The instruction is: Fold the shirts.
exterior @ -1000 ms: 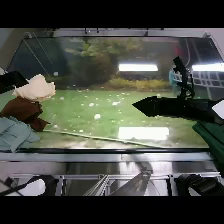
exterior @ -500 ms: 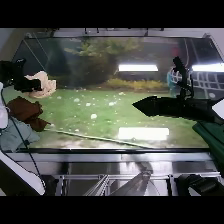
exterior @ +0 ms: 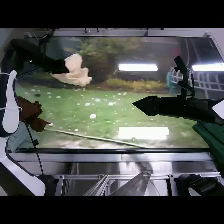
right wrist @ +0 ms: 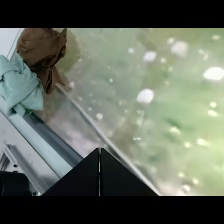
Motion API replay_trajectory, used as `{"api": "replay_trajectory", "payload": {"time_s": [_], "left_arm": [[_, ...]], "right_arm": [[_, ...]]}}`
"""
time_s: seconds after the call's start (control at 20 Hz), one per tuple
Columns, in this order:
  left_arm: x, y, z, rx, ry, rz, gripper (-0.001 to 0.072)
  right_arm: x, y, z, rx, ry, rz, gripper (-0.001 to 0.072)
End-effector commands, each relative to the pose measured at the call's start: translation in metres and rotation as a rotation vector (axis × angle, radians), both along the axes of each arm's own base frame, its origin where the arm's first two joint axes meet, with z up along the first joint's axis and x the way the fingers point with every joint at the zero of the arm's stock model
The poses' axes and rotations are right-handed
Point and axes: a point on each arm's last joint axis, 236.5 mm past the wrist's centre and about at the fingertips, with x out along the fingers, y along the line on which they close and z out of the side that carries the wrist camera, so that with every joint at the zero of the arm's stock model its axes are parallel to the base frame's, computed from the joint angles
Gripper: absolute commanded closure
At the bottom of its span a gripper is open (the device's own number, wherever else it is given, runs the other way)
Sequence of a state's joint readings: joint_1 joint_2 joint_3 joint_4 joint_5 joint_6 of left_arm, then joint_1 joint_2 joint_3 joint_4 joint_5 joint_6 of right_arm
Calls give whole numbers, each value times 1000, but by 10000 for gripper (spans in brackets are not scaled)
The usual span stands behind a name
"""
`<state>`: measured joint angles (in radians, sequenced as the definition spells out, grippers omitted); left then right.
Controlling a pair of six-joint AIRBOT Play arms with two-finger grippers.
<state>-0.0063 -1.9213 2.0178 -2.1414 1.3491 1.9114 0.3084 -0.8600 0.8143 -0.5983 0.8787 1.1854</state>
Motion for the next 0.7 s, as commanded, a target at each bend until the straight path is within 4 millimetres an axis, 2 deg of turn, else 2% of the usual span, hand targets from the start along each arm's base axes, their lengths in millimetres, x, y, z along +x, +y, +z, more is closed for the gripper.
{"api": "replay_trajectory", "payload": {"time_s": [0.0, 0.1, 0.2, 0.25, 0.35, 0.5, 0.65], "left_arm": [[-78, -131, 80, -158, -49, -310, 682], [-120, -181, 97, -163, -56, -434, 682], [-153, -216, 107, -177, -22, -483, 682], [-164, -226, 110, -183, -12, -494, 682], [-180, -238, 119, -194, 11, -496, 682], [-206, -243, 130, -196, 31, -552, 682], [-223, -244, 120, -167, 79, -599, 680]], "right_arm": [[5, -1, 2, 3, -12, -19, 693], [7, -2, 2, 4, -18, -27, 692], [6, -3, 0, -6, -18, -22, 692], [3, -2, -1, -9, -11, -12, 692], [-3, 0, -3, -13, 5, 12, 692], [-11, 1, -8, -29, 26, 46, 693], [-8, -11, -22, -115, 16, 35, 671]]}}
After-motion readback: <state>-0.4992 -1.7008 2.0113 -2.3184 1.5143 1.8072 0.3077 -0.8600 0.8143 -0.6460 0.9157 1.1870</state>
